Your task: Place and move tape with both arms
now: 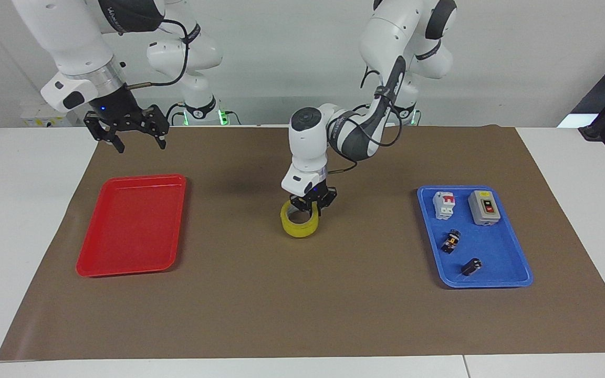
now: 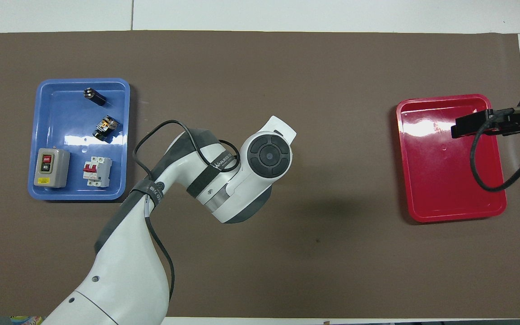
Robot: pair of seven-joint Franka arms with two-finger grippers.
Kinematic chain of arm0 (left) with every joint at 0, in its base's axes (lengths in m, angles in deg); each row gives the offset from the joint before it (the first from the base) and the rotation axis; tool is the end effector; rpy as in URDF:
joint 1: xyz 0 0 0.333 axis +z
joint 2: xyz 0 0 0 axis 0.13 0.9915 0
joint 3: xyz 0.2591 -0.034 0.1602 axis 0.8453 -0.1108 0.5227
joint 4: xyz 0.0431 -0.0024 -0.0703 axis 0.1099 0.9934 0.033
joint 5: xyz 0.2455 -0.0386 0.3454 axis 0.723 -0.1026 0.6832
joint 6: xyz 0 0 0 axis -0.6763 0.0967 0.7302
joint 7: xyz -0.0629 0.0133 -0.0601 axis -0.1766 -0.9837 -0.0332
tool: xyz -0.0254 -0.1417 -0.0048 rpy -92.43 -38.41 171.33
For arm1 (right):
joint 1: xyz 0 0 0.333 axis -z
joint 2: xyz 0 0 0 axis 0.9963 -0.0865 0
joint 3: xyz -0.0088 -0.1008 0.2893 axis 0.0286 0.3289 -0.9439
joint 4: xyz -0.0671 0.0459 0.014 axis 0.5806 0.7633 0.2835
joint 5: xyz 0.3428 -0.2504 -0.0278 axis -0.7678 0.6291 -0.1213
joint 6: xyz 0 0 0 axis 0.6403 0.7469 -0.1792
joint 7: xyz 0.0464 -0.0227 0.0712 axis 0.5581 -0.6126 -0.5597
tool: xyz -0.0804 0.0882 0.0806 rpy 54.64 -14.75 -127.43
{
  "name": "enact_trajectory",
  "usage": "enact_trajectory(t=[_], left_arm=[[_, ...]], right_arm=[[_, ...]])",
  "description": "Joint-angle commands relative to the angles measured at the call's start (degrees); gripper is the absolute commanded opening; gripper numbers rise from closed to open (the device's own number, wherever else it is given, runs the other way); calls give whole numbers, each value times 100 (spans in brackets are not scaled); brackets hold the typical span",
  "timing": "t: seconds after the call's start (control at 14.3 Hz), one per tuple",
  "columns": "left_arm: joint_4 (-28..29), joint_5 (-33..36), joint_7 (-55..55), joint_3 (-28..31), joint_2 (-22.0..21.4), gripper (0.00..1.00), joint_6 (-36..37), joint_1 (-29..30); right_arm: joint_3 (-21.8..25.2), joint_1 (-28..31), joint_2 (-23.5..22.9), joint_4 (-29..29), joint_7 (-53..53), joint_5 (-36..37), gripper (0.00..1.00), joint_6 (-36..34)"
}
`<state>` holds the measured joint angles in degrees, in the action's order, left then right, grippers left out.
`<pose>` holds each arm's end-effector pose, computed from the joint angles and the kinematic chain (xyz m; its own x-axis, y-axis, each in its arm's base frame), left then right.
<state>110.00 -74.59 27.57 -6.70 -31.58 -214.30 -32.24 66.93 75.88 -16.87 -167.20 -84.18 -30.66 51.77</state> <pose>0.5092 -0.4717 0.2555 0.9902 0.0422 0.1332 0.0513 -0.9965 -0.0655 0.5808 0.0219 0.5671 0.9994 0.0279 0.0227 0.0294 -0.9971 -0.0695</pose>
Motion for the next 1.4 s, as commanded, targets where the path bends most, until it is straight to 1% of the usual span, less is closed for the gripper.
enact_trajectory(t=[0.0, 0.07, 0.14, 0.21, 0.28, 0.49, 0.56, 0.63, 0.7, 0.84, 0.98, 1.05, 1.12, 1.19, 1.33], left_arm=[[-32, 128, -66, 80, 78, 64, -153, -46], [-23, 137, 4, 80, 51, 100, -145, -46], [21, 137, 13, 71, -53, 100, -102, 6], [117, 128, 13, 80, -289, 100, -66, 33], [396, 128, 13, 80, -570, 100, -57, 138], [1223, 128, 22, 80, -1677, 100, 30, 533], [1391, 128, 83, 71, -2002, 100, 144, 804], [1471, 111, 379, 71, -2206, 100, 293, 989], [1480, 58, 826, 71, -2347, 100, 547, 1183], [1471, -441, 1530, 80, -2584, 100, 926, 1631], [1454, -959, 2636, 88, -2796, 100, 1198, 2184], [1428, -1101, 3120, 141, -2927, 100, 1382, 2439], [1375, -1233, 3568, 159, -3007, 100, 1602, 2807], [1209, -1391, 3938, 159, -3051, 100, 1761, 3107], [701, -1463, 4467, 159, -3008, 100, 2269, 3503]], right_arm=[[-28, -86, 269, -494, -164, -81, 100, 219], [-20, -95, 296, -539, -182, -81, 100, 201], [-20, -147, 287, -513, -174, -81, 100, 166], [-20, -148, 278, -478, -182, -81, 100, 123], [-28, -156, 287, -512, -182, -81, 100, 148], [-28, -165, 296, -539, -200, -90, 100, 183], [-28, -191, 305, -591, -270, -160, 100, 314], [-37, -374, 313, -687, -436, -291, 100, 550], [-37, -602, 313, -706, -629, -301, 100, 640], [-28, -1086, 279, -785, -1137, -275, 100, 798], [-37, -1394, 182, -872, -1666, -274, 100, 1087], [-37, -1587, 60, -925, -1781, -274, 100, 1298], [-37, -1615, -46, -961, -1791, -274, 100, 1465], [-37, -1642, -212, -970, -1799, -274, 100, 1693], [-37, -1852, -380, -978, -1878, -283, 100, 1870]])
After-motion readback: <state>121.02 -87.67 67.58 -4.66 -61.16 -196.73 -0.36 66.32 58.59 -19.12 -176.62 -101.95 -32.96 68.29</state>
